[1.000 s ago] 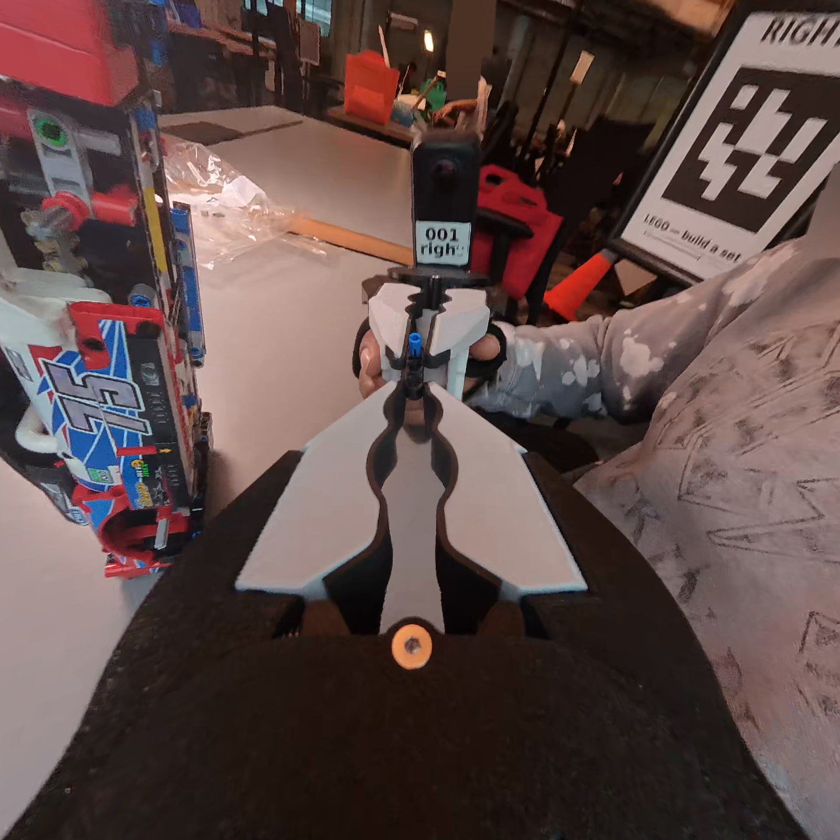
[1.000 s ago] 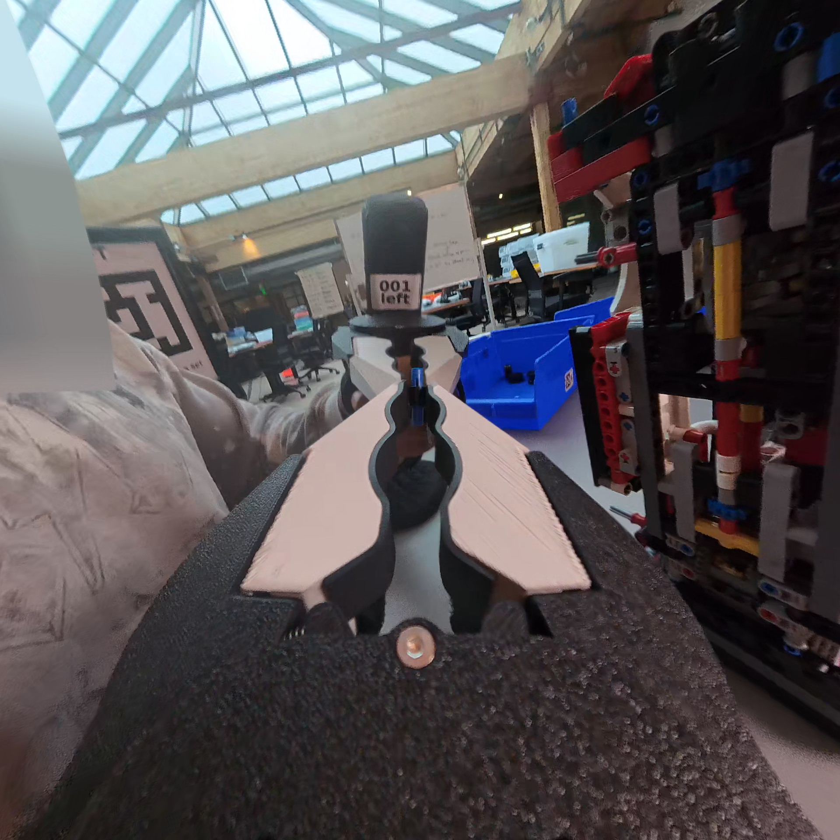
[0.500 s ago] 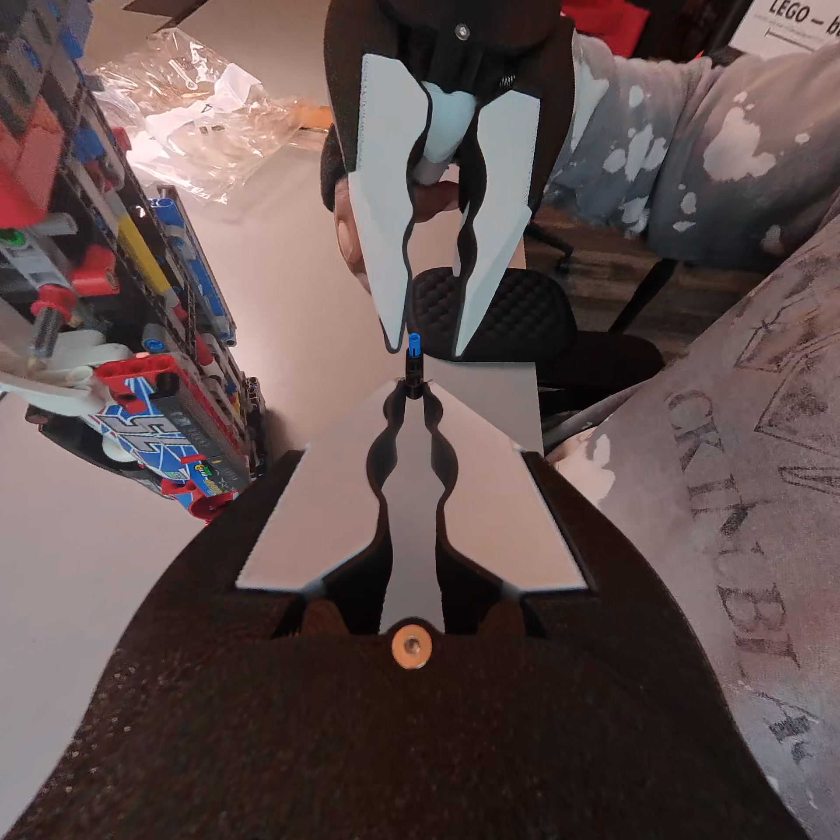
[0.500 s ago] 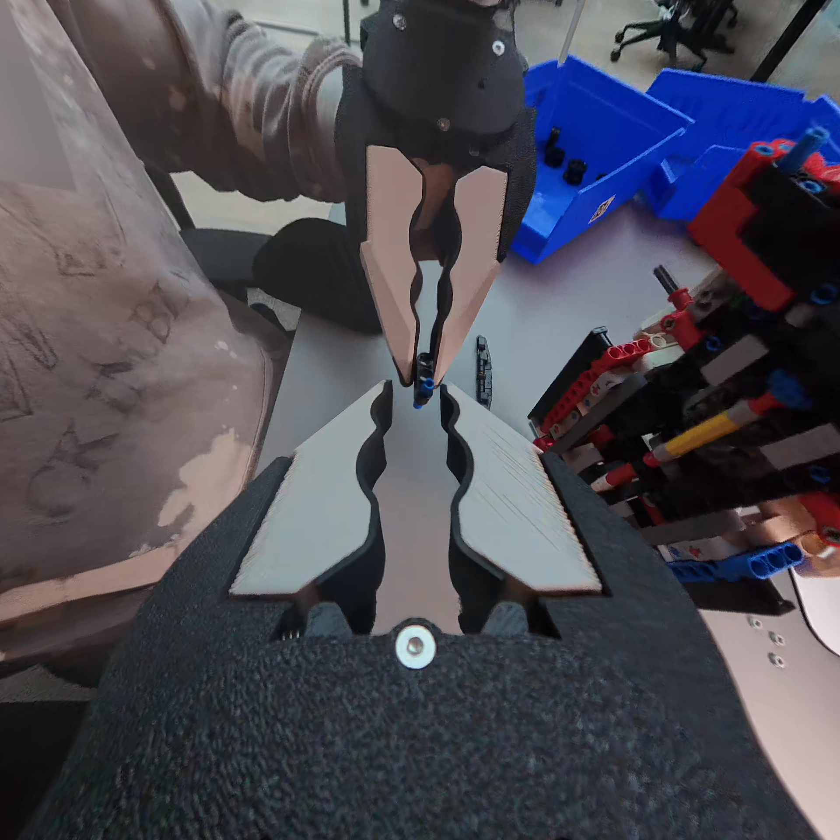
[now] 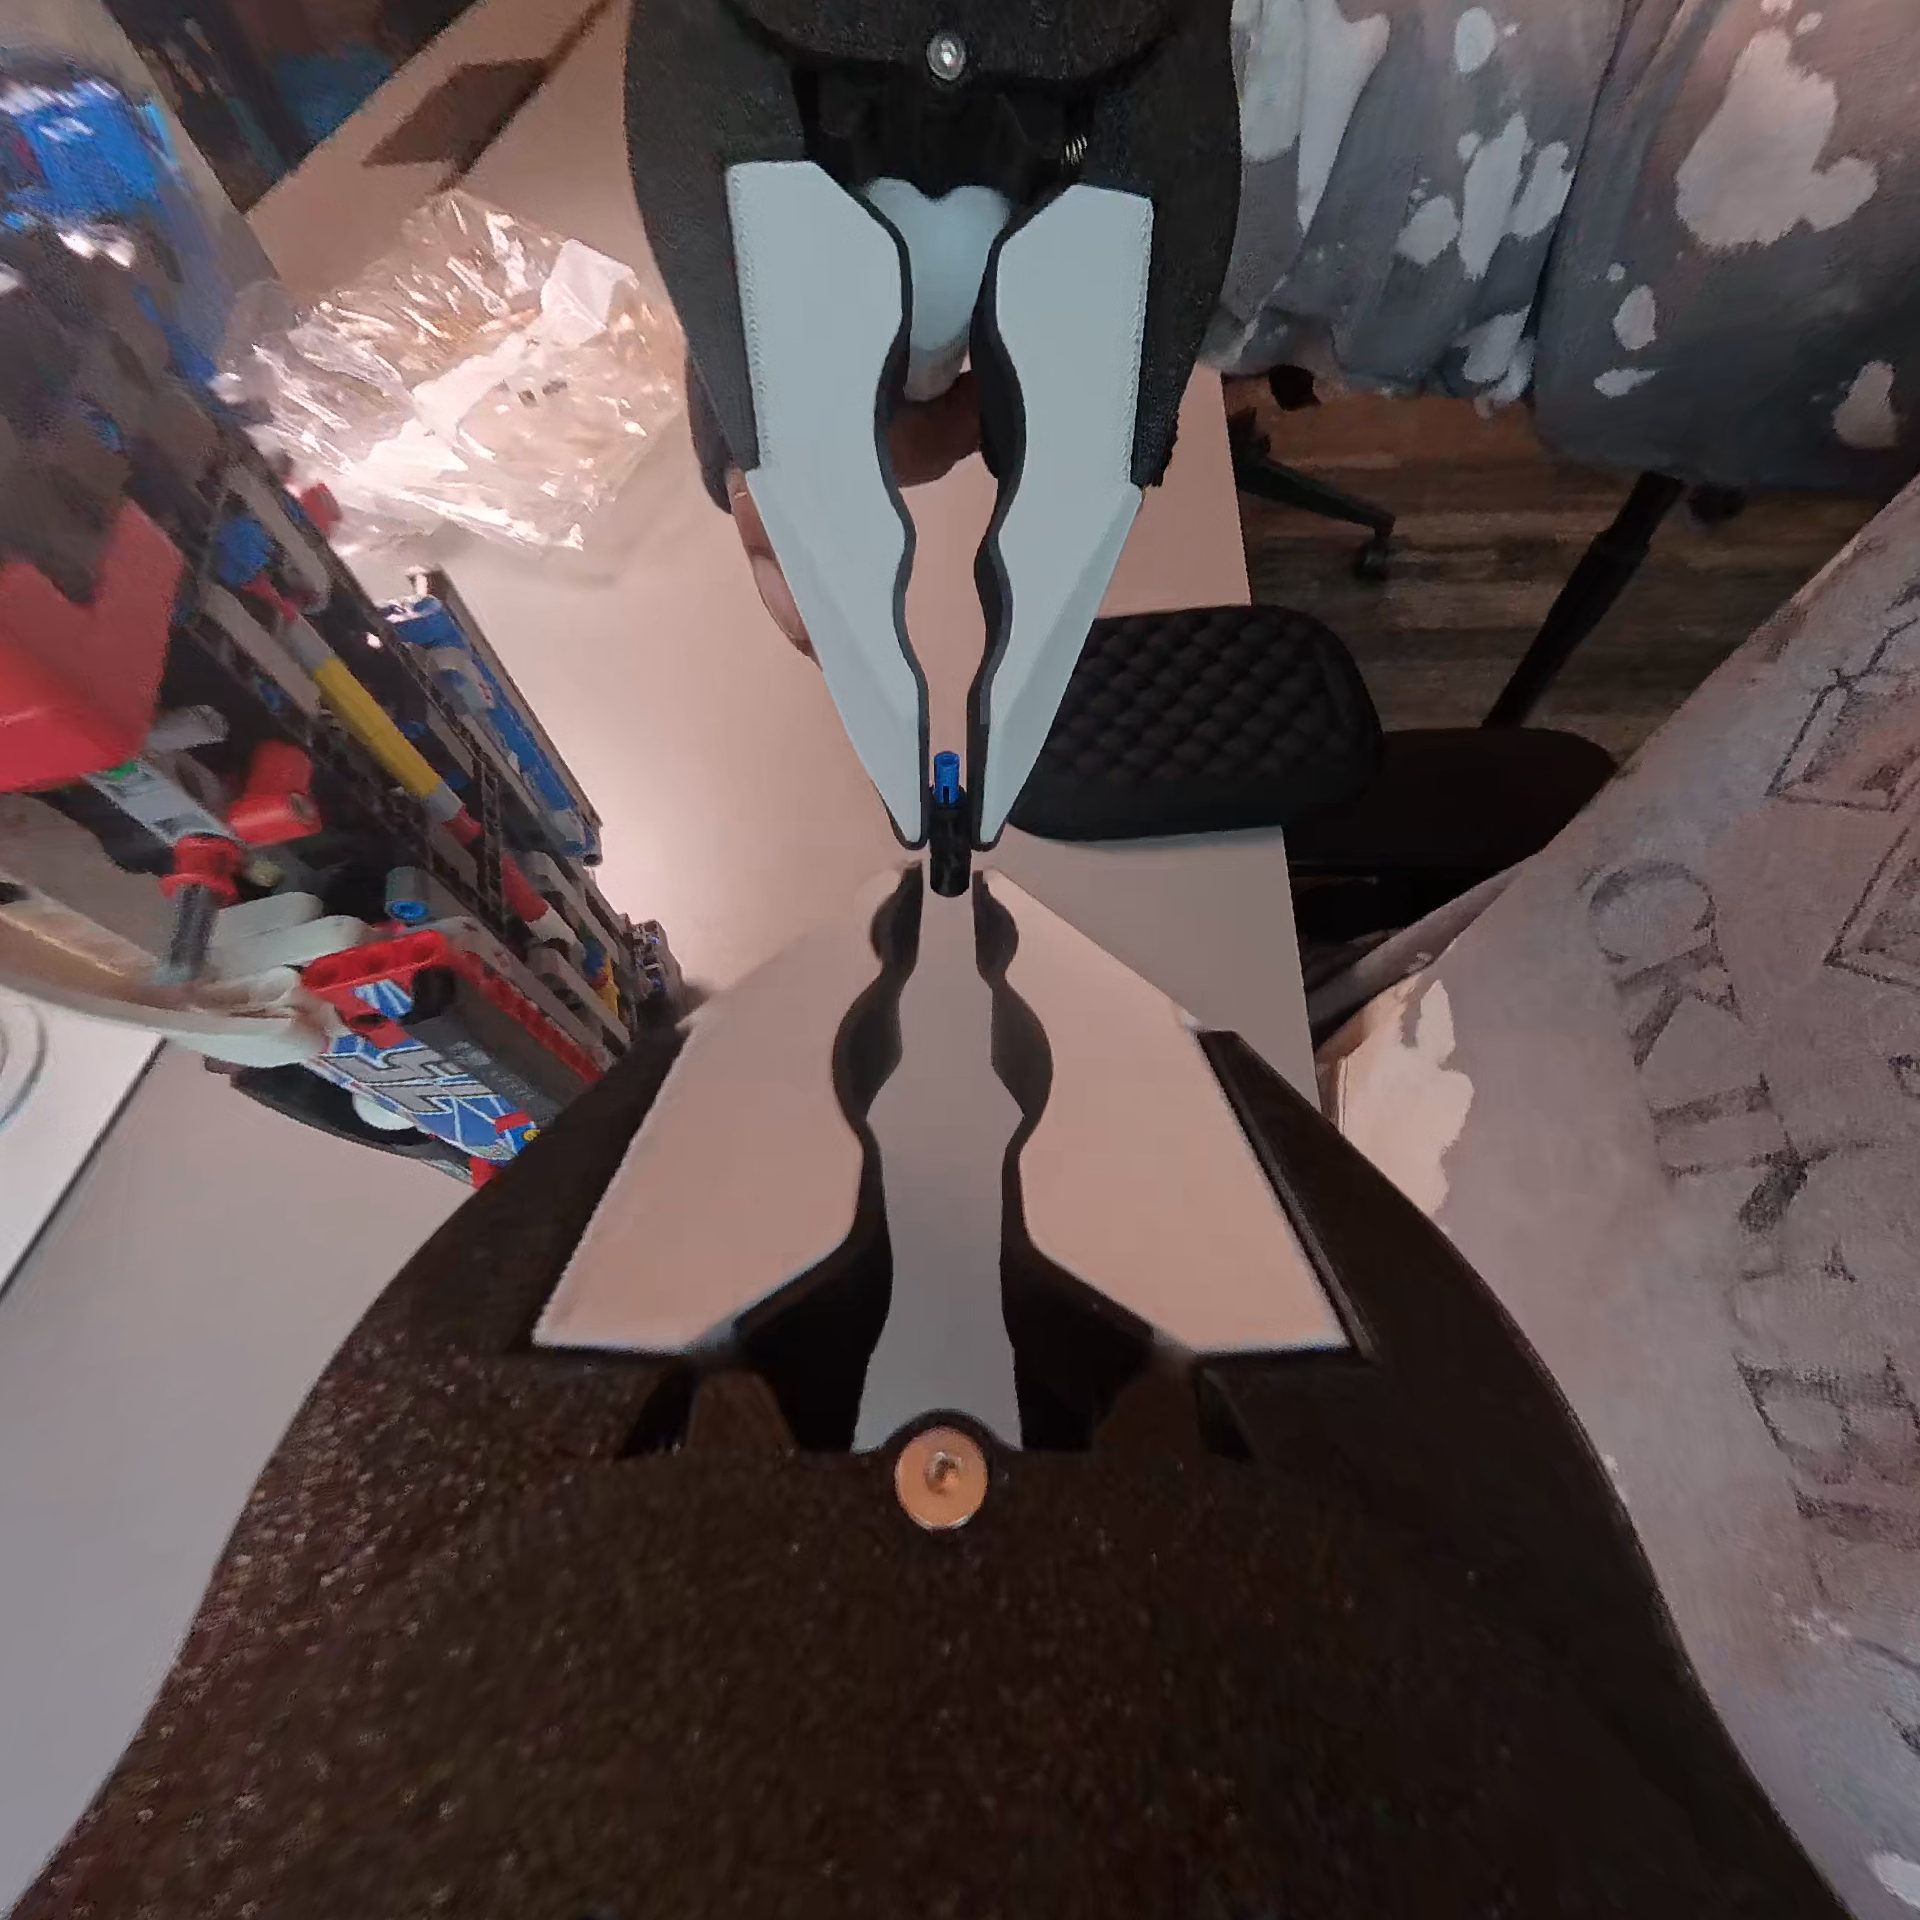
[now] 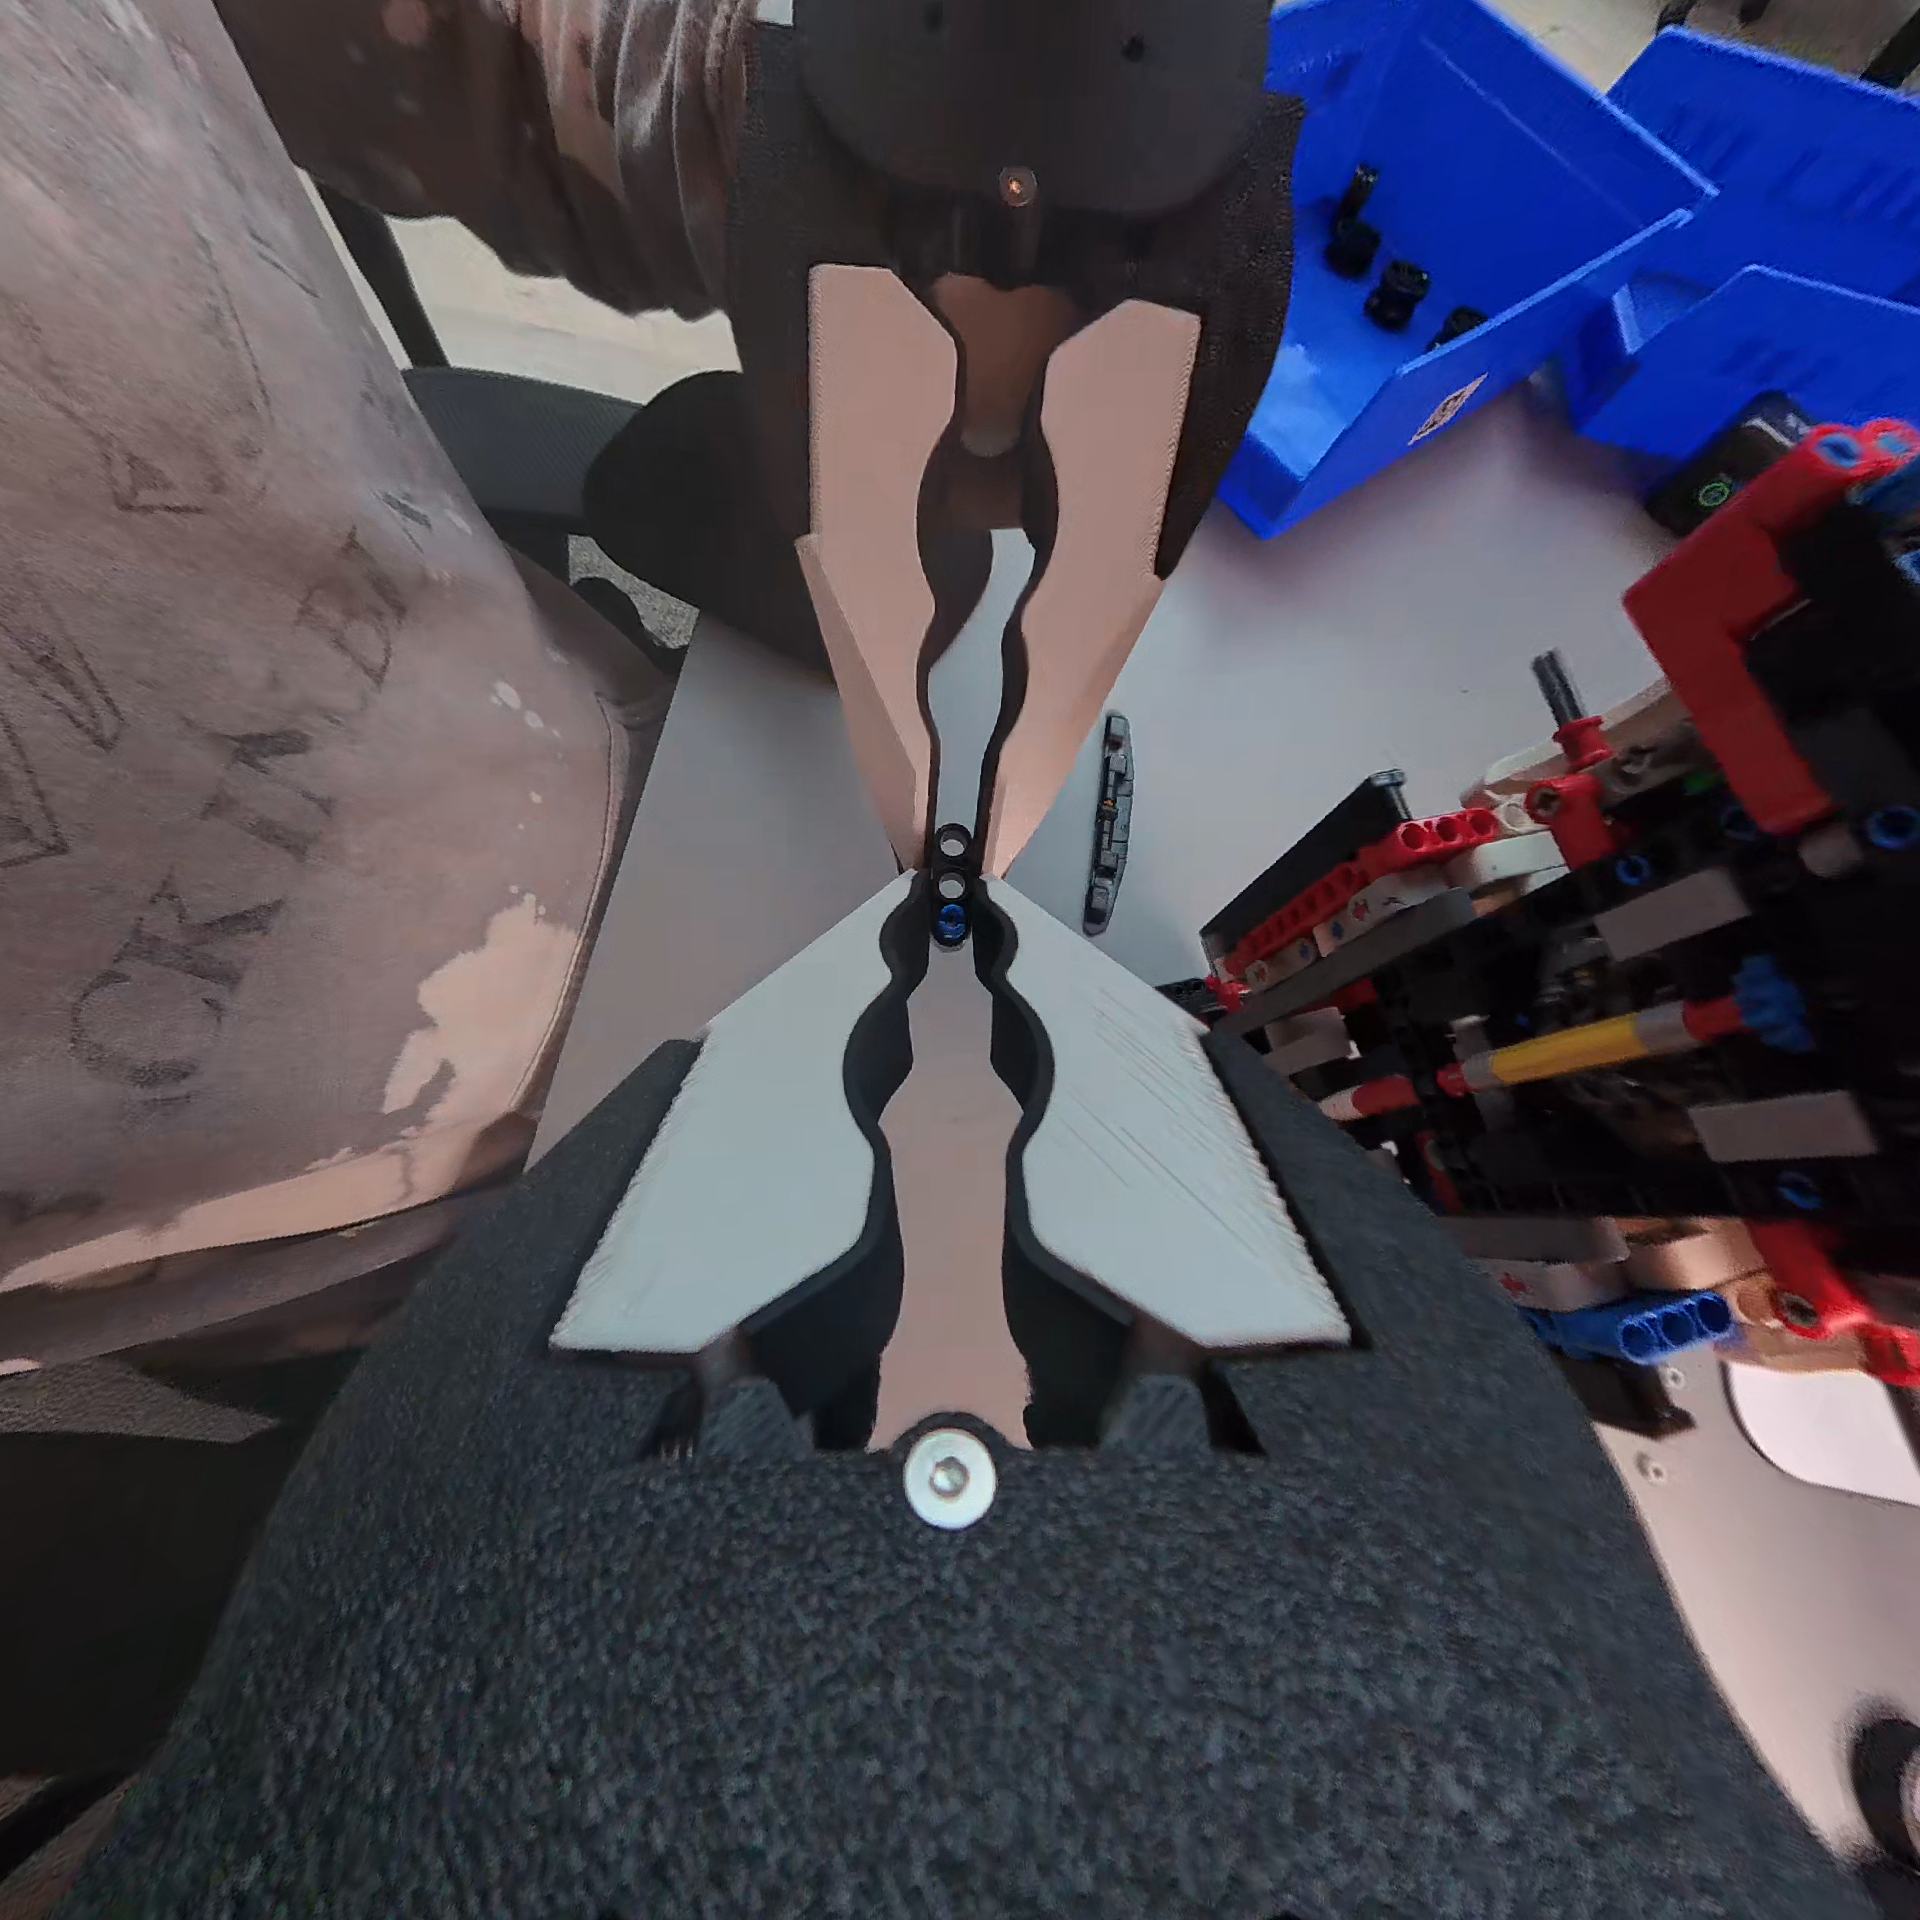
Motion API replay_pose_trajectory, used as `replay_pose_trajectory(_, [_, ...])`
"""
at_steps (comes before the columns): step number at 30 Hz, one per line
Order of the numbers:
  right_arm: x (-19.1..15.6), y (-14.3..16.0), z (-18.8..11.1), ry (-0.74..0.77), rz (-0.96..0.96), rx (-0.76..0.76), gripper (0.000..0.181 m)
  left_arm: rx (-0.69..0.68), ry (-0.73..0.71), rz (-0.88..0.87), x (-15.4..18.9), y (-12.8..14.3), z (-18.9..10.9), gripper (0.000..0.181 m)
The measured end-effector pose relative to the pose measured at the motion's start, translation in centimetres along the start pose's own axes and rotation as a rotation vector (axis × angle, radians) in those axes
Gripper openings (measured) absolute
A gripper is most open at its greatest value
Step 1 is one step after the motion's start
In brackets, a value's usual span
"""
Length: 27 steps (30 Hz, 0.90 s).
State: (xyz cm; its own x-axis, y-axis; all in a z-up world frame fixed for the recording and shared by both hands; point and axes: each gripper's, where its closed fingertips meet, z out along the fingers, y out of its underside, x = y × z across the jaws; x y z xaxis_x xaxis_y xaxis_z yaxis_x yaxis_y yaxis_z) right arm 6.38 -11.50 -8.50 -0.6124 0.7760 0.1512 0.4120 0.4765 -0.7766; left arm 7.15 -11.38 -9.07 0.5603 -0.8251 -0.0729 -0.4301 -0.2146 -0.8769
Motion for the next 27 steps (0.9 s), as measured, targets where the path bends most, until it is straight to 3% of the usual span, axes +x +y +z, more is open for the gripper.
replay_pose_trajectory(1, [0.3, 0.0, -0.6, 0.013, -0.004, 0.002, 0.006, 0.041, -0.019, -0.003, -0.4, -0.6, -0.5, 0.018])
replay_pose_trajectory(3, [1.6, -0.3, -2.5, 0.073, -0.017, 0.015, 0.006, 0.147, -0.095, -0.023, -2.0, -2.0, -2.2, 0.03])
replay_pose_trajectory(7, [5.1, -2.0, -8.3, 0.184, -0.04, 0.049, 0.006, 0.373, -0.376, -0.055, -7.7, -3.8, -7.4, 0.046])
replay_pose_trajectory(10, [8.0, -2.9, -11.3, 0.203, -0.041, 0.016, 0.006, 0.38, -0.397, -0.13, -9.9, -3.5, -7.0, 0.076])
replay_pose_trajectory(12, [9.8, -2.9, -12.1, 0.183, -0.027, -0.02, 0.006, 0.38, -0.36, -0.166, -10.4, -3.7, -5.4, 0.084])
replay_pose_trajectory(16, [11.5, -2.8, -11.7, 0.105, 0.011, -0.028, 0.006, 0.39, -0.332, -0.159, -11.4, -5.0, -2.8, 0.083])
replay_pose_trajectory(20, [11.9, -2.3, -11.0, 0.063, 0.01, -0.043, 0.006, 0.411, -0.264, -0.13, -11.8, -6.2, -2.5, 0.053])
replay_pose_trajectory(27, [12.1, -1.7, -10.5, 0.026, -0.002, -0.062, 0.006, 0.373, -0.148, -0.083, -12.2, -6.0, -2.6, 0.052])
